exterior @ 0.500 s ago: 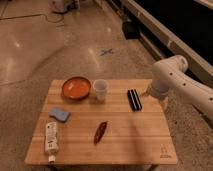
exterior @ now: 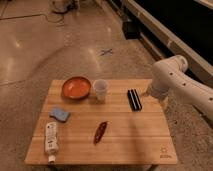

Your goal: Place the pepper in the ceramic cup

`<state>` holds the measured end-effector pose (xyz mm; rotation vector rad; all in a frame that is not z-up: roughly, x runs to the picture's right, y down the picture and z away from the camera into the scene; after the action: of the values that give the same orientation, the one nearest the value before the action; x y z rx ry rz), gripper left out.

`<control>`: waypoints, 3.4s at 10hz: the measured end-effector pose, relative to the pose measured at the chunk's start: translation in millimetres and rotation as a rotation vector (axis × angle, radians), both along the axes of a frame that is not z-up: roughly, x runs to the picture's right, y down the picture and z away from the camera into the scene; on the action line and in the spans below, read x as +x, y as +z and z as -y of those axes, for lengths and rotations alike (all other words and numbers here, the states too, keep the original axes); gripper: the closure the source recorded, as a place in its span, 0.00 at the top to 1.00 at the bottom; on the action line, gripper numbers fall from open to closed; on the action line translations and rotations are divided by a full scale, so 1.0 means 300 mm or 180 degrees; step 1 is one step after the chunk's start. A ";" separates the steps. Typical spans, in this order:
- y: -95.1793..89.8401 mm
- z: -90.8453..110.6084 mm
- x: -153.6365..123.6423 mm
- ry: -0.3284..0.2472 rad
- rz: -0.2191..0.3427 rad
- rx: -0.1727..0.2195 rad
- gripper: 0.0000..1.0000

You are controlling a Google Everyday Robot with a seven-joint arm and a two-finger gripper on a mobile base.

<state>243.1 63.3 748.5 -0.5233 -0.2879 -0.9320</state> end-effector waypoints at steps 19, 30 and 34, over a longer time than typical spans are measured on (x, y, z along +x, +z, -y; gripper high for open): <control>0.001 0.000 -0.001 0.0001 0.0003 -0.0003 0.80; 0.108 -0.290 -0.570 -0.0547 0.0630 -0.0310 0.80; 0.179 -0.353 -0.681 -0.0545 0.0679 -0.0331 0.80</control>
<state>38.8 169.3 802.2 -0.5508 -0.4920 -1.1461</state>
